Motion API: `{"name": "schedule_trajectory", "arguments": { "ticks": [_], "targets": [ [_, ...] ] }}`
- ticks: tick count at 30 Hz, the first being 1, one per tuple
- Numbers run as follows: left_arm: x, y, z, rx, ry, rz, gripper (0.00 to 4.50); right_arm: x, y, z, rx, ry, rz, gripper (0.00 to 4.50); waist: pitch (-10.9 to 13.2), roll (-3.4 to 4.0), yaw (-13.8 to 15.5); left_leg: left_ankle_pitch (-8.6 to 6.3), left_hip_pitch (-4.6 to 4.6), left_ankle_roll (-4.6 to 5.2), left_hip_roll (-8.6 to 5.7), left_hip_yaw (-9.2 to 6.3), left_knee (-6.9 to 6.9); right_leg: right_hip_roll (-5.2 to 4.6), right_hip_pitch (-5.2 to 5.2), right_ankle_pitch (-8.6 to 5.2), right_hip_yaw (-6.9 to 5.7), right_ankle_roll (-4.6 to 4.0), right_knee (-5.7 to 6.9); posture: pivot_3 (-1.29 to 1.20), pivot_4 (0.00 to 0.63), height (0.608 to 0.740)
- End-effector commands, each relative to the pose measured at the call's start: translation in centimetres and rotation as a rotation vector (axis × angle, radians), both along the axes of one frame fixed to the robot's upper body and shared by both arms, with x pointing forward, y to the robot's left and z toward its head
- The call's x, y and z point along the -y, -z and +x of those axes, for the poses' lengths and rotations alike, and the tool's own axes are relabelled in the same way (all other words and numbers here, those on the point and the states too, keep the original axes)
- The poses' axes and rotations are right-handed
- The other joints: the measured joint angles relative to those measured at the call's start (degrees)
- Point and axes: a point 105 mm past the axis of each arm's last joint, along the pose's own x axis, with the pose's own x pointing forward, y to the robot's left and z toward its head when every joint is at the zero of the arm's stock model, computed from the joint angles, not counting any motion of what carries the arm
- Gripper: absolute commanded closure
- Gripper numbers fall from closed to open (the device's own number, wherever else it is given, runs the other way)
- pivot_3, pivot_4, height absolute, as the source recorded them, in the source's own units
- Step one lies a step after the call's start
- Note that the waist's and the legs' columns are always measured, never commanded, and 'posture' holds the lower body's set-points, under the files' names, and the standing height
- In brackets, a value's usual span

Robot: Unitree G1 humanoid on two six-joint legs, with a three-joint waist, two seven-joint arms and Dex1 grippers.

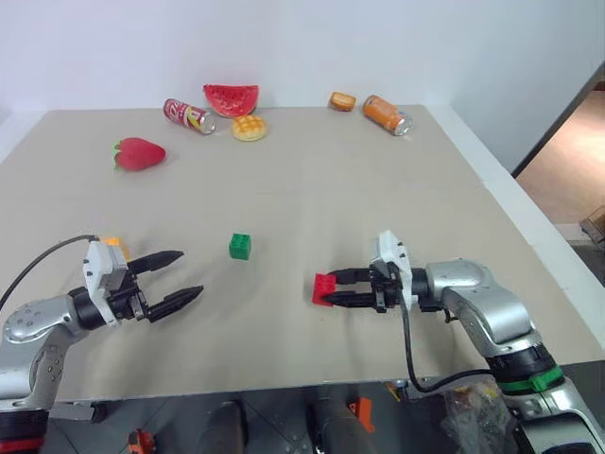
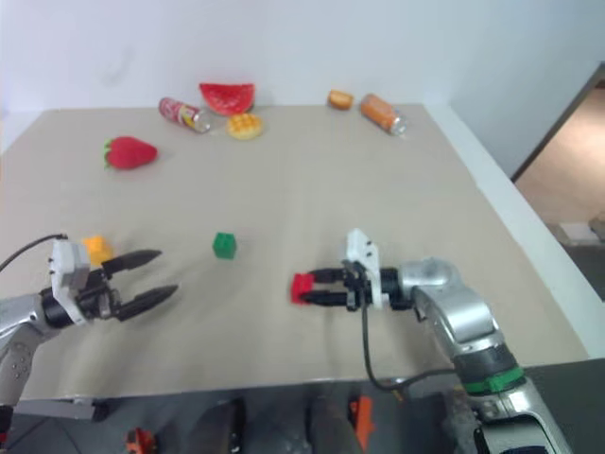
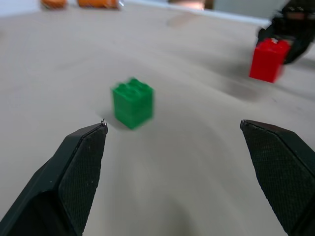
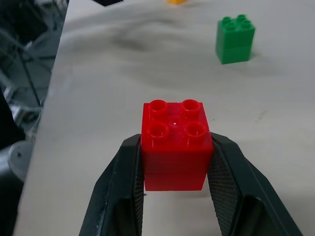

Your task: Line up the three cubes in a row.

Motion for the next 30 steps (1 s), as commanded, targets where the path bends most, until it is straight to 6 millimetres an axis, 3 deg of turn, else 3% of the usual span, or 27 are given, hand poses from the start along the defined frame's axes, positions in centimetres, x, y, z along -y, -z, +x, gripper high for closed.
{"name": "schedule_trajectory", "arguments": {
  "ticks": [1, 8, 15, 30],
  "targets": [
    [-0.6, -1.3, -0.6, 0.036, 0.003, 0.026, 0.00, -1.1, -0.7, 0.7, 0.074, -0.030, 0.014, 3.28, 0.00, 0.01, 0.13, 0.00, 0.00, 0.00, 0.00, -0.02, -0.01, 0.01, -0.01, 0.01, -0.01, -0.01, 0.01, 0.00, 0.150, 0.740],
    [-0.7, -1.3, -1.6, 0.017, 0.009, 0.037, 0.00, -1.1, -1.9, 1.0, 0.071, -0.097, 0.062, 3.28, 0.00, 0.01, 0.38, -0.06, -0.10, -0.10, 0.02, -0.04, -0.10, 0.04, -0.06, -0.07, -0.02, 0.02, 0.01, 0.00, 0.150, 0.740],
    [-1.0, -1.8, -2.3, 0.002, -0.007, 0.013, 0.00, 0.9, -1.0, 0.5, 0.084, -0.165, -0.026, 3.28, 0.01, 0.02, 0.34, -0.06, -0.03, -0.10, 0.04, -0.02, -0.08, 0.05, -0.05, -0.06, -0.03, -0.02, 0.01, 0.00, 0.150, 0.740],
    [-1.5, -2.2, -3.5, -0.016, -0.048, 0.005, 0.00, -2.3, -0.7, 1.1, 0.147, -0.301, -0.031, 3.28, 0.01, 0.02, 0.25, -0.07, 0.00, -0.11, 0.25, 0.00, -0.09, 0.24, -0.07, -0.02, -0.02, -0.10, 0.04, 0.00, 0.150, 0.740]
  ]
}}
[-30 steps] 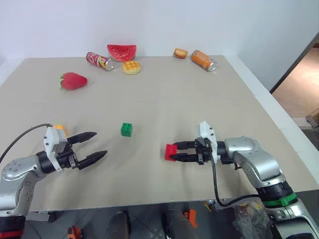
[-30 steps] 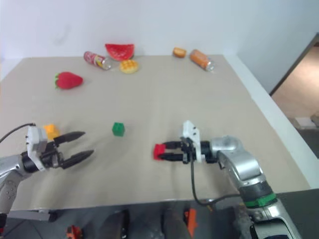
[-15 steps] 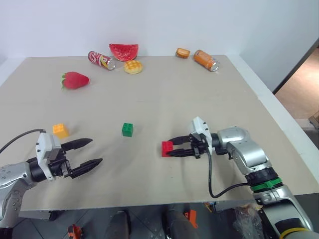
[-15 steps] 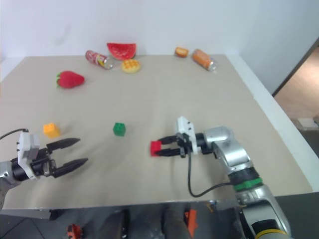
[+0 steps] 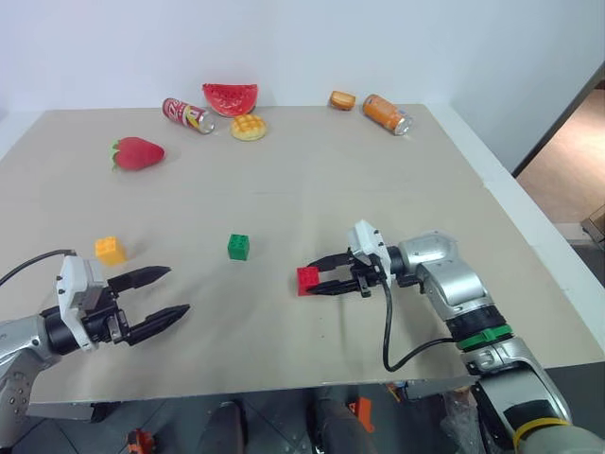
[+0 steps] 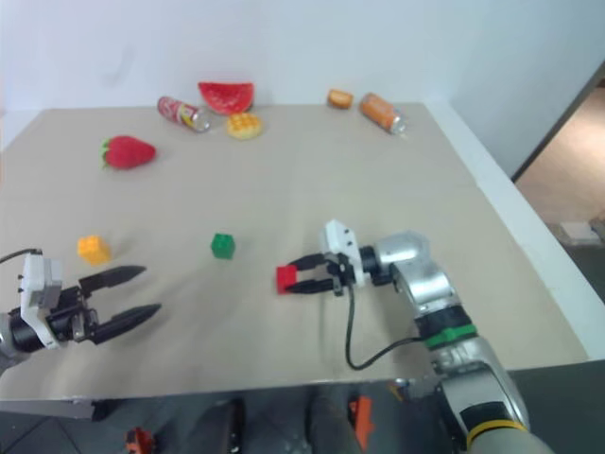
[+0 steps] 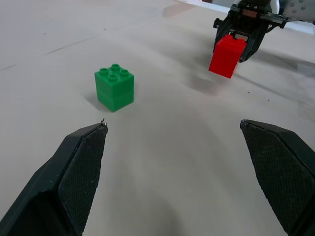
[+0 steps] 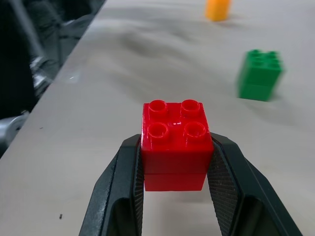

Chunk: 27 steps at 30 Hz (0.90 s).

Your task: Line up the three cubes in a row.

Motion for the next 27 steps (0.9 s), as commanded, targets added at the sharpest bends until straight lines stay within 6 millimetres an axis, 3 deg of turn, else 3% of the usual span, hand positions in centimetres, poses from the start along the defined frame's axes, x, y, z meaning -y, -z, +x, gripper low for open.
{"name": "schedule_trajectory", "arguments": {
  "ticks": [1, 11, 27],
  "targets": [
    [-0.5, -1.4, -0.6, 0.041, -0.015, 0.024, 0.00, -0.1, -0.5, 0.1, 0.033, -0.034, -0.006, 3.28, 0.00, 0.00, 0.01, 0.00, 0.00, 0.00, 0.00, 0.00, 0.00, 0.00, 0.00, 0.00, 0.00, 0.00, 0.00, 0.00, 0.150, 0.740],
    [-0.4, -1.7, -0.9, 0.042, -0.049, 0.019, 0.00, 0.4, 0.4, 1.4, 0.044, 0.014, -0.020, 3.28, 0.00, 0.00, 0.02, 0.00, 0.04, 0.00, 0.02, 0.00, 0.03, 0.02, 0.01, 0.03, 0.00, -0.05, 0.01, 0.00, 0.150, 0.740],
    [-0.4, -1.3, -0.5, 0.028, -0.057, 0.013, 0.00, 1.0, 1.0, 1.7, 0.051, 0.040, -0.042, 3.28, 0.00, 0.00, 0.03, 0.00, 0.04, 0.00, 0.04, 0.01, 0.03, 0.04, 0.02, 0.04, 0.00, -0.06, 0.01, 0.00, 0.150, 0.740]
  ]
}}
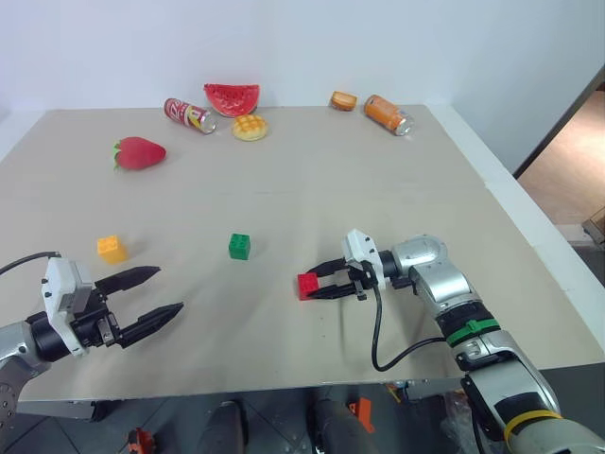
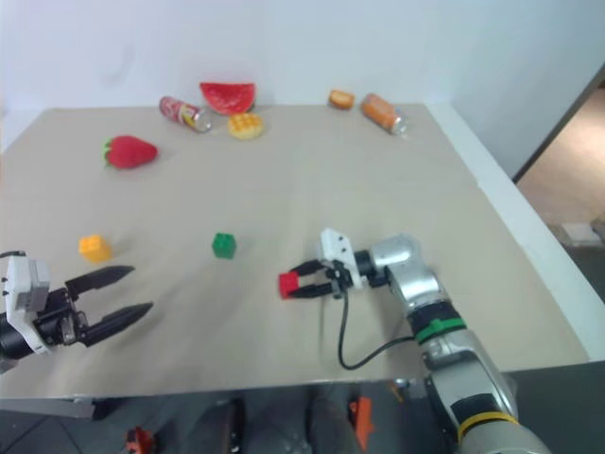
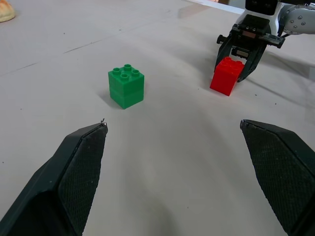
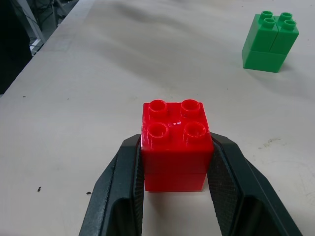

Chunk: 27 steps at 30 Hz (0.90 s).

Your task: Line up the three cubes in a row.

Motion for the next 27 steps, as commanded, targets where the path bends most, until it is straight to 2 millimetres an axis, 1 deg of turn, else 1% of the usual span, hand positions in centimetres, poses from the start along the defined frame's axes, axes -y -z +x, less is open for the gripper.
{"name": "schedule_trajectory", "arguments": {
  "ticks": [1, 5, 7, 12, 13, 14, 17, 21, 23, 26, 27],
  "targets": [
    [0.1, -0.5, 0.1, 0.021, 0.001, 0.006, 0.00, 0.2, -0.7, 0.3, 0.038, 0.014, 0.006, 3.28, 0.00, 0.00, 0.00, 0.00, 0.00, 0.00, 0.00, 0.00, 0.00, 0.00, 0.00, 0.00, 0.00, 0.00, 0.00, 0.00, 0.150, 0.740],
    [0.3, -0.4, 0.1, 0.020, 0.001, 0.004, 0.00, 0.2, -0.6, 0.3, 0.030, 0.021, 0.003, 3.28, 0.00, 0.00, 0.00, 0.00, 0.00, 0.00, 0.00, 0.00, 0.00, 0.00, 0.00, 0.00, 0.00, 0.00, 0.00, 0.00, 0.150, 0.740],
    [0.4, -0.3, 0.0, 0.020, 0.002, 0.003, 0.00, 0.3, -0.7, 0.4, 0.023, 0.026, 0.004, 2.25, 0.00, 0.00, 0.00, 0.00, 0.01, 0.00, 0.00, 0.00, 0.00, 0.00, 0.01, 0.00, 0.00, 0.00, 0.00, 0.00, 0.150, 0.740],
    [0.3, -0.2, 0.1, 0.020, 0.000, 0.003, 0.00, 0.5, -0.7, 0.5, 0.037, 0.029, -0.012, 0.53, 0.00, 0.00, 0.00, 0.00, 0.01, 0.00, 0.00, 0.00, -0.01, 0.00, 0.00, 0.00, 0.00, 0.00, 0.00, 0.00, 0.150, 0.740],
    [0.3, -0.2, 0.1, 0.020, -0.001, 0.004, 0.00, 0.6, -0.7, 0.5, 0.038, 0.026, -0.021, 0.22, 0.00, 0.00, 0.00, 0.00, 0.01, 0.00, 0.00, 0.00, -0.01, 0.01, 0.00, 0.00, 0.00, 0.00, 0.00, 0.00, 0.150, 0.740],
    [0.3, -0.2, 0.1, 0.020, -0.001, 0.006, 0.00, 0.8, -0.7, 0.3, 0.029, 0.014, -0.030, 0.04, 0.00, 0.00, 0.00, 0.00, 0.00, 0.00, 0.00, 0.00, -0.01, 0.00, 0.00, 0.00, 0.00, 0.00, 0.00, 0.00, 0.150, 0.740],
    [0.2, 0.2, 0.4, 0.014, -0.013, 0.030, 0.00, 1.6, -1.2, -0.2, 0.024, -0.017, -0.046, 0.04, 0.00, 0.00, 0.01, 0.00, 0.00, 0.00, 0.00, 0.01, -0.01, 0.00, 0.00, 0.00, 0.00, 0.00, 0.00, 0.00, 0.150, 0.740],
    [0.5, 1.5, 1.5, -0.033, -0.055, 0.087, 0.00, 2.9, -2.4, 0.4, 0.069, 0.013, -0.061, 0.04, 0.00, 0.01, 0.05, 0.00, 0.01, 0.00, -0.01, 0.00, 0.00, 0.00, 0.01, 0.00, 0.00, 0.00, 0.00, 0.00, 0.150, 0.740],
    [0.9, 2.1, 2.1, -0.043, -0.076, 0.102, 0.00, 3.7, -3.6, 1.1, 0.104, 0.046, -0.053, 0.04, 0.01, 0.02, 0.03, 0.00, 0.02, 0.00, -0.01, 0.01, 0.01, 0.00, 0.01, 0.00, 0.01, 0.00, 0.00, 0.00, 0.150, 0.740],
    [2.0, 2.6, 3.0, -0.043, -0.111, 0.093, 0.00, 4.2, -6.2, 2.3, 0.161, 0.121, 0.016, 0.04, 0.02, 0.03, 0.00, 0.00, 0.01, 0.00, -0.02, 0.03, 0.01, -0.01, 0.01, 0.02, 0.02, 0.02, 0.00, 0.00, 0.150, 0.740],
    [2.5, 2.7, 3.4, -0.034, -0.128, 0.093, 0.00, 4.2, -7.4, 2.6, 0.177, 0.144, 0.059, 0.04, 0.02, 0.04, 0.00, 0.00, 0.02, 0.00, -0.02, 0.04, 0.00, 0.00, 0.01, 0.02, 0.02, 0.03, 0.00, 0.00, 0.150, 0.740]
  ]
}}
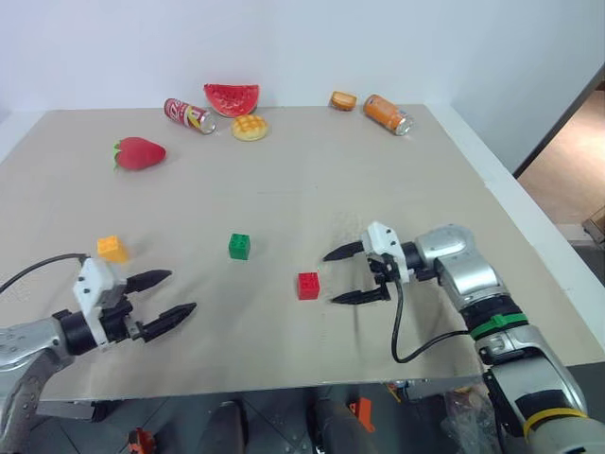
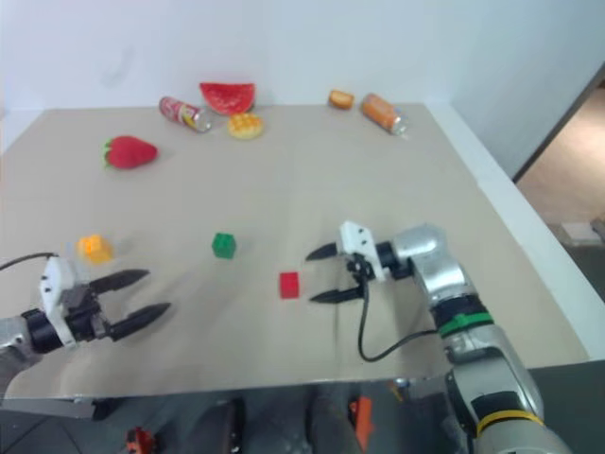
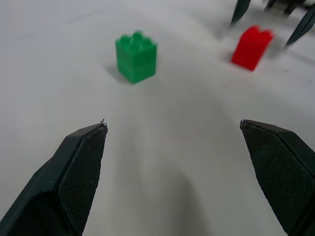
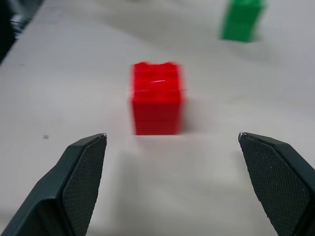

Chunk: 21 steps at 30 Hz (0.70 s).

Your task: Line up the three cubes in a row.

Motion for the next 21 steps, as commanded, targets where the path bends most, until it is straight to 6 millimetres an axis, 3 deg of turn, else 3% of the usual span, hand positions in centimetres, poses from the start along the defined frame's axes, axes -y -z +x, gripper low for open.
{"name": "schedule_trajectory", "arguments": {
  "ticks": [1, 5, 14, 21],
  "targets": [
    [1.6, 0.0, 1.2, 0.037, -0.046, -0.002, 0.00, 0.2, -5.1, 1.1, 0.106, 0.054, 0.158, 0.04, 0.01, 0.01, 0.01, 0.00, 0.00, 0.00, 0.00, 0.00, -0.01, 0.00, 0.00, 0.00, 0.00, 0.01, 0.00, 0.00, 0.150, 0.740],
    [4.2, 0.0, 3.1, 0.057, -0.070, -0.049, 0.00, -1.0, -6.9, 0.1, 0.129, 0.029, 0.248, 0.04, -0.01, -0.01, 0.11, 0.00, -0.04, 0.00, 0.01, -0.09, -0.02, 0.09, 0.03, 0.15, 0.00, 0.28, 0.01, 0.00, 0.150, 0.740],
    [6.8, 0.5, 6.1, 0.048, -0.155, -0.026, 0.00, -1.9, -5.6, -1.2, 0.112, 0.032, 0.241, 0.04, -0.01, -0.01, 0.06, 0.00, -0.06, 0.00, 0.00, -0.15, 0.06, 0.20, 0.06, 0.23, 0.10, 0.42, 0.02, 0.00, 0.150, 0.740],
    [7.2, 0.7, 8.3, 0.007, -0.257, -0.068, 0.00, -2.0, -5.5, -1.7, 0.107, 0.040, 0.255, 0.04, -0.01, -0.02, 0.11, 0.01, -0.04, 0.01, 0.00, -0.18, 0.11, 0.26, 0.08, 0.32, 0.12, 0.45, 0.03, 0.00, 0.150, 0.740]
  ]
}}
